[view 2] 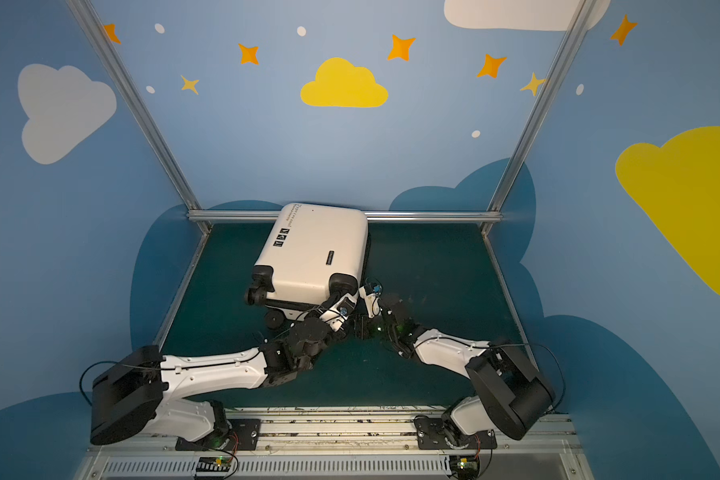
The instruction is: Pack the luggage
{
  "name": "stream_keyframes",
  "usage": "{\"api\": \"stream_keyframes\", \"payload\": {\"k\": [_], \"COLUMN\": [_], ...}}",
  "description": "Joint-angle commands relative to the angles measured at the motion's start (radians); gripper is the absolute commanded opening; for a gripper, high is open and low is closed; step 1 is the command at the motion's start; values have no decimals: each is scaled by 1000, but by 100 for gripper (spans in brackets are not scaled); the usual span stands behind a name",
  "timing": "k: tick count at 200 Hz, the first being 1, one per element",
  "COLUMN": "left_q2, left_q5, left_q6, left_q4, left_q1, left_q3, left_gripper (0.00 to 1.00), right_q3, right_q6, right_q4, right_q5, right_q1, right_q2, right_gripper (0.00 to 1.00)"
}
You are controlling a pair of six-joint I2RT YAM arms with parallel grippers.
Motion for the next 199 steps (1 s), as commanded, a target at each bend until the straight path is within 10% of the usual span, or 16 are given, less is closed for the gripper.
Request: {"api": "stream_keyframes", "payload": {"k": [1, 145, 199], "left_q2": [-29, -37, -41], "left_q5": [105, 100, 96], "left_q6": [-16, -32, -33], "left_q4": [12, -1, 0], "left_q1": [-18, -21, -21], "left_q3": [39, 37, 31], "left_gripper": [24, 24, 24], "right_q3": [12, 44, 50], "right_q6": [28, 64, 66], "right_q4": [74, 131, 138], "right_q5": [33, 51, 43], "right_q1": [16, 45, 51], "right_q2": [23, 64, 62], "right_gripper": [46, 10, 24]}}
